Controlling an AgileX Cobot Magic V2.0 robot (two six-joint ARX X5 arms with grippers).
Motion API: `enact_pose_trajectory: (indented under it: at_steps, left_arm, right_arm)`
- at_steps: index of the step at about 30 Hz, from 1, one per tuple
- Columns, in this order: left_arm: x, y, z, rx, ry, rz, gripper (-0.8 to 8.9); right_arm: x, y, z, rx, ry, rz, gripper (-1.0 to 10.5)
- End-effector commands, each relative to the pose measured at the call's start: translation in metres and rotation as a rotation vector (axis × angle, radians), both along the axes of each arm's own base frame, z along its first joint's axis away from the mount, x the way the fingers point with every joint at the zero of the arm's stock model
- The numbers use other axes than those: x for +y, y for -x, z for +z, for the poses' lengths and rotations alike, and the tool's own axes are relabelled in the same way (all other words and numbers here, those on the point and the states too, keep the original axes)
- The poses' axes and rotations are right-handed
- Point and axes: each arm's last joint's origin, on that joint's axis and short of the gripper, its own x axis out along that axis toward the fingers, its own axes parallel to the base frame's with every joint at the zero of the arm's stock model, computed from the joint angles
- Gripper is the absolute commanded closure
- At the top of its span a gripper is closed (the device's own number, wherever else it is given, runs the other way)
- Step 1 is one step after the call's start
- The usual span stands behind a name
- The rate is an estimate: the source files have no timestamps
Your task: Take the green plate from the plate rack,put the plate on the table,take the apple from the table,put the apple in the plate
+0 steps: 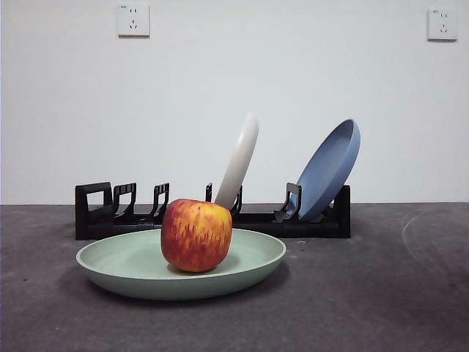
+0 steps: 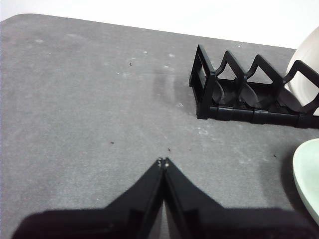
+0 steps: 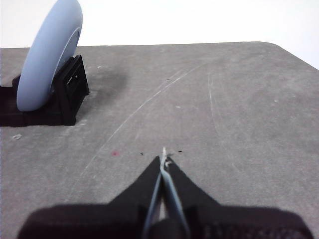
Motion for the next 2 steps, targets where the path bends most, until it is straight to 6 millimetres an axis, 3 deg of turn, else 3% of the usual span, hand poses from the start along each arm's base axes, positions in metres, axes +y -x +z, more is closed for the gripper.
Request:
enact_pose_trajectory:
  at_steps: [1,2]
  left_arm:
    - [-0.0003,-0.0003,-0.0004,-0.004,-0.010,-0.008,8.17]
    - [-0.0003,-0.0003,-0.0004,-0.004,-0.010,-0.008,8.17]
  right_arm:
    - [0.0000,-0.0002,-0.0021,0.008,-0.011,-0.003,9.6]
    - [0.0000,-0.0002,-0.0021,0.008,-0.011,-0.003,9.6]
